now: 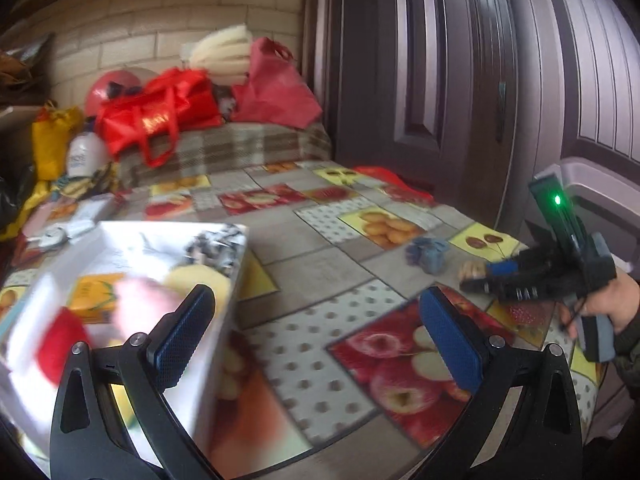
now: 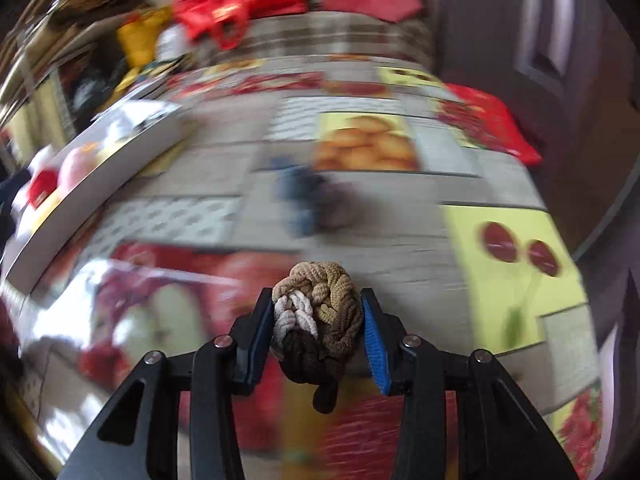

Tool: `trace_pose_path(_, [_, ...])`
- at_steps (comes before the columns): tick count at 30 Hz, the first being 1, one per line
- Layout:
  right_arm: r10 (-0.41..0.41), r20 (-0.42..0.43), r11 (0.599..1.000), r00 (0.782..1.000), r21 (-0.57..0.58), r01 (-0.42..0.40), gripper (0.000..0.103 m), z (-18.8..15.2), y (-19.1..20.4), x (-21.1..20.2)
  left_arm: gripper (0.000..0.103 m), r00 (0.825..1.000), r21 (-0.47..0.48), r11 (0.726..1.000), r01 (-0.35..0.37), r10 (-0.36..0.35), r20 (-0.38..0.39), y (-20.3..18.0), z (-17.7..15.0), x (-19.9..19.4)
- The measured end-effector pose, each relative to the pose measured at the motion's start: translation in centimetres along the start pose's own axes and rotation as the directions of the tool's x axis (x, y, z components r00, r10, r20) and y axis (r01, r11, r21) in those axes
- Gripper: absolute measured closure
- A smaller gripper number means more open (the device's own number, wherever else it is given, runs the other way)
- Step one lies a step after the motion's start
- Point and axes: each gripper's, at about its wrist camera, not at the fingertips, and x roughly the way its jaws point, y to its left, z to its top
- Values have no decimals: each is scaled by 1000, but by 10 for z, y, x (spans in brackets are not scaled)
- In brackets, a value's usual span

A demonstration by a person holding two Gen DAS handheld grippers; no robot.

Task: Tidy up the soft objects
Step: 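Move both grippers out of the box toward the two knotted rope toys, then grasp the blue-pink rope toy with the left gripper while the right gripper grasps the tan-brown rope toy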

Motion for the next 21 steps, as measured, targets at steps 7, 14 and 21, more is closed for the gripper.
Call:
trace_pose_path(7, [-7, 77, 975, 997, 221, -10, 61, 6, -53, 3, 1, 977, 6, 992, 125, -122, -177, -39, 23, 82])
trace_pose_path(14, [53, 97, 963, 994, 257, -76, 61, 5, -60, 2, 1, 957, 165, 969, 182, -136, -255, -106, 40, 141])
trace_pose_path(21, [107, 125, 933, 986, 331, -143, 61, 1, -73, 4, 73, 914, 151, 971, 187, -115, -389, -119, 42, 185])
